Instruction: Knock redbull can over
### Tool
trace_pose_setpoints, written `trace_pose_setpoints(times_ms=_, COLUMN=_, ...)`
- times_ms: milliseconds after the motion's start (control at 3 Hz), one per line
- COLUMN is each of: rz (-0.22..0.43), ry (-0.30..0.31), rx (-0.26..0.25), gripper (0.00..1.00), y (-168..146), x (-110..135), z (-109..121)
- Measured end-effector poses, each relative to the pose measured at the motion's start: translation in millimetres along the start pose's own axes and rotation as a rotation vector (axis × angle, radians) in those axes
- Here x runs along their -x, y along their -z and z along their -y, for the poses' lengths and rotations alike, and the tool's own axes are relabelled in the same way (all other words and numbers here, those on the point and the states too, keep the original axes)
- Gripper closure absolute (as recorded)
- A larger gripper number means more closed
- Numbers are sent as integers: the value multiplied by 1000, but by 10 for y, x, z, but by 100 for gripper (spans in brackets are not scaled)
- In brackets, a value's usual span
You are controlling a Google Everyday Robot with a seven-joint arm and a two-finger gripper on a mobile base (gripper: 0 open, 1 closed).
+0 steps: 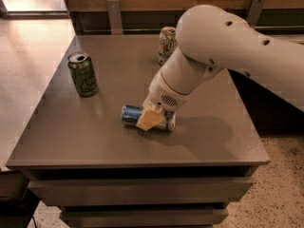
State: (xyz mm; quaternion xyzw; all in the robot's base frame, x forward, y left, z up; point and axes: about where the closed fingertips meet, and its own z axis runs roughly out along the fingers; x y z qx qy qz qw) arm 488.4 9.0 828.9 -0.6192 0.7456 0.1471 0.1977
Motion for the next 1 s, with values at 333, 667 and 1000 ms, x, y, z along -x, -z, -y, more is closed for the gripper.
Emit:
trace_pose_setpoints(times_ms=333, rz=-1, ry=2, rx=-1, gripper=12, y=4, x=7, z=-10)
trace_pose_setpoints(times_ms=667, rz=-1, ry=5, rx=-1, gripper=0, y=7, x=14, z=-20)
trace_pose_setpoints(times_ms=1000, rz=-1, ry=5, rx=-1, gripper=0, y=8, x=14, z=-20)
